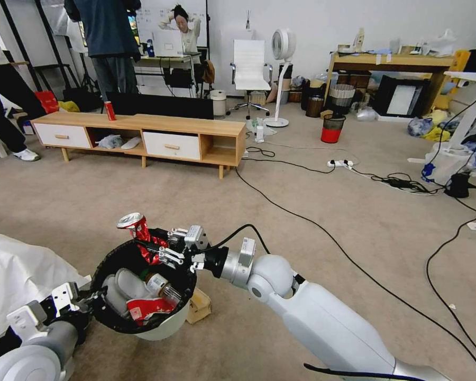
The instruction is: Pick up the trash bin and place the garbage on the floor into it.
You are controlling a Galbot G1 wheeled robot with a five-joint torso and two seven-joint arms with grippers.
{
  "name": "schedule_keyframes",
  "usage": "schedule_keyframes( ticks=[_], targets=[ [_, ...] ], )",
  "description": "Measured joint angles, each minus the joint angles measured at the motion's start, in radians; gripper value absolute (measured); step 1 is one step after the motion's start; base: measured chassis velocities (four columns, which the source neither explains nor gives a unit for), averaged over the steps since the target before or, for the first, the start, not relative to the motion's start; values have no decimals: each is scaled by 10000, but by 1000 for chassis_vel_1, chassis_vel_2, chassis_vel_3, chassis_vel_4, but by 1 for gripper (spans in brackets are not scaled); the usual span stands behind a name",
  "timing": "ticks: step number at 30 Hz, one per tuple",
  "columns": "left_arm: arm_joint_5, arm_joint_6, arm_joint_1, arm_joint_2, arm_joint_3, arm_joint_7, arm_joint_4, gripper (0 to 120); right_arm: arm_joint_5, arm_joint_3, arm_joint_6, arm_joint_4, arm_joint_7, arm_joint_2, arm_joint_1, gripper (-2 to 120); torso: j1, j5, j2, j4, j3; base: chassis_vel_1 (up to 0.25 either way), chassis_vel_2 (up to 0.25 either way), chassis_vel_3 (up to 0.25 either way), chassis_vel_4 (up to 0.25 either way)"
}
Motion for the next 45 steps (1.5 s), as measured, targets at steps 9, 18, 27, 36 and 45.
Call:
schedule_keyframes(
  ticks=[9, 18, 27, 36, 45],
  targets=[
    [14, -9, 2, -65, 18, 3, -64, 3, -391, 4, -41, -153, 276, -35, -65, 29, 0, 0, 0, 0, 0, 0, 0, 0, 0],
    [12, -42, 6, -81, -5, 19, -72, 3, -771, 77, -302, -365, 633, -136, -164, 59, 0, 0, 1, -1, 0, 0, 0, 0, 0],
    [8, -50, -38, -86, -5, 25, -50, 3, -745, 78, -409, -224, 783, -181, -141, 95, 0, 0, 0, 0, 0, 0, 0, 0, 0],
    [-12, -54, -30, -83, -58, 25, -48, 3, -678, 228, -410, -145, 1054, -152, -98, 100, 0, 0, 0, 1, 0, 0, 0, 0, 0],
    [-20, -135, -70, -77, -247, 36, 55, 3, -673, 1529, -1030, 325, 2344, -127, -79, 100, 0, 1, 1, 0, 0, 0, 0, 0, 0]
  ],
)
